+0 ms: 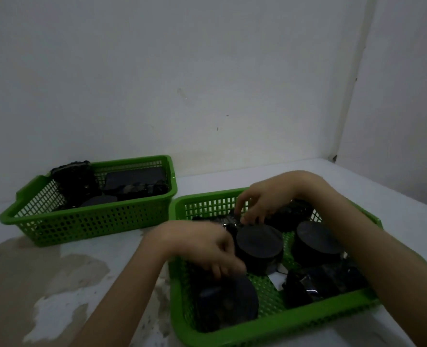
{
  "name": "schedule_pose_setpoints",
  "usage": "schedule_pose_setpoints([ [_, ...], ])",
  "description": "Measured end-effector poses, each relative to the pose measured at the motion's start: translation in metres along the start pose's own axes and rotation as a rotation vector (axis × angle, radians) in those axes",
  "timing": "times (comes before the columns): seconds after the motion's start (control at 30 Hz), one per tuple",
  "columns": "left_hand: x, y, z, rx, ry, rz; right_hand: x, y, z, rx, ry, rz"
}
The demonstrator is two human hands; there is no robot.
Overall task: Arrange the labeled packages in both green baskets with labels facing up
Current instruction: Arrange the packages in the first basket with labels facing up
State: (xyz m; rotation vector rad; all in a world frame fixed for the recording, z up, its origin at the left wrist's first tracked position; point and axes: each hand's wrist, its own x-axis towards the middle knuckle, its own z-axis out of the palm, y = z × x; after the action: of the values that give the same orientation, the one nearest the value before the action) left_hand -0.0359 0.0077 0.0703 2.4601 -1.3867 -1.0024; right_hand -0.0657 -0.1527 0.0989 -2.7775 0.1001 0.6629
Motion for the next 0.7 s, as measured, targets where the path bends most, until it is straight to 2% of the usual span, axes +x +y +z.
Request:
schedule_pose_setpoints([
  [0.07,0.020,-0.015,-0.008,0.105,0.317,-0.081,0.016,0.003,0.001,-0.078,0.098,0.038],
  [0.1,0.031,-0.023,-0.011,0.149,0.413,-0.144,0.024,0.006,0.002,-0.140,0.159,0.062],
  [0.13,0.040,-0.030,-0.012,0.193,0.435,-0.211,0.032,0.008,0.003,-0.194,0.205,0.088],
  [0.2,0.054,-0.037,-0.012,0.237,0.324,-0.325,0.049,0.015,0.009,-0.252,0.219,0.132],
  [0.3,0.064,-0.043,-0.012,0.208,0.241,-0.376,0.070,0.024,0.018,-0.236,0.221,0.120],
  [0.53,0.073,-0.049,-0.027,0.147,0.298,-0.398,0.092,0.023,0.029,-0.277,0.374,0.028],
  [0.63,0.074,-0.054,-0.030,0.128,0.410,-0.365,0.091,0.026,0.027,-0.262,0.378,0.025],
  [0.7,0.076,-0.057,-0.030,0.142,0.508,-0.337,0.090,0.024,0.031,-0.346,0.461,0.055],
])
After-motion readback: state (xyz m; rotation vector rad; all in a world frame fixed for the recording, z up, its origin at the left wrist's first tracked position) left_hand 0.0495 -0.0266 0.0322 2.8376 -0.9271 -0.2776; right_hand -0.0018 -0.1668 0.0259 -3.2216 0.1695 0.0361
